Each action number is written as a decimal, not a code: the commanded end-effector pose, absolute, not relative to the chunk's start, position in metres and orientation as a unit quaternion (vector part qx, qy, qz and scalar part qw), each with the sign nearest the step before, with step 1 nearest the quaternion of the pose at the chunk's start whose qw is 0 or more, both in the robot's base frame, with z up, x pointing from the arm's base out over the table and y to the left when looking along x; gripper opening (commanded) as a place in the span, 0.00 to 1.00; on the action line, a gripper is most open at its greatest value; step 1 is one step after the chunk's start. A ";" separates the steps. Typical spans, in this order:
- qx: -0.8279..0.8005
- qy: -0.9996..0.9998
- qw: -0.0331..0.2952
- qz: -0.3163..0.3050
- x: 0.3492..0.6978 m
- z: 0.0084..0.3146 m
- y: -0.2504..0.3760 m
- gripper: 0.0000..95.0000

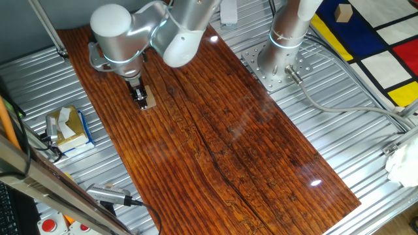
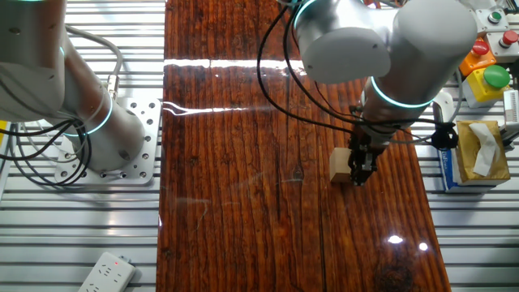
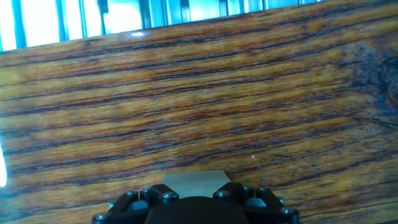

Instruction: Pick up the small block on the left and move it to the right

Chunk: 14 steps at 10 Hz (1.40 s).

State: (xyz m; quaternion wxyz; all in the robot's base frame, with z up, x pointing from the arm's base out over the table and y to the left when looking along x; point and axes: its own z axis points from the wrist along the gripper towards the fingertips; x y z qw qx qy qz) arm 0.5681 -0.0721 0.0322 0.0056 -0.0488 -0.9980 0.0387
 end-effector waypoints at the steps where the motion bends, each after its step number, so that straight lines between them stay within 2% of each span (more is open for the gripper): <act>1: -0.048 -0.998 0.002 0.039 0.567 0.033 -0.072 0.00; 14: -0.031 -0.997 -0.049 0.054 0.554 0.074 -0.071 0.00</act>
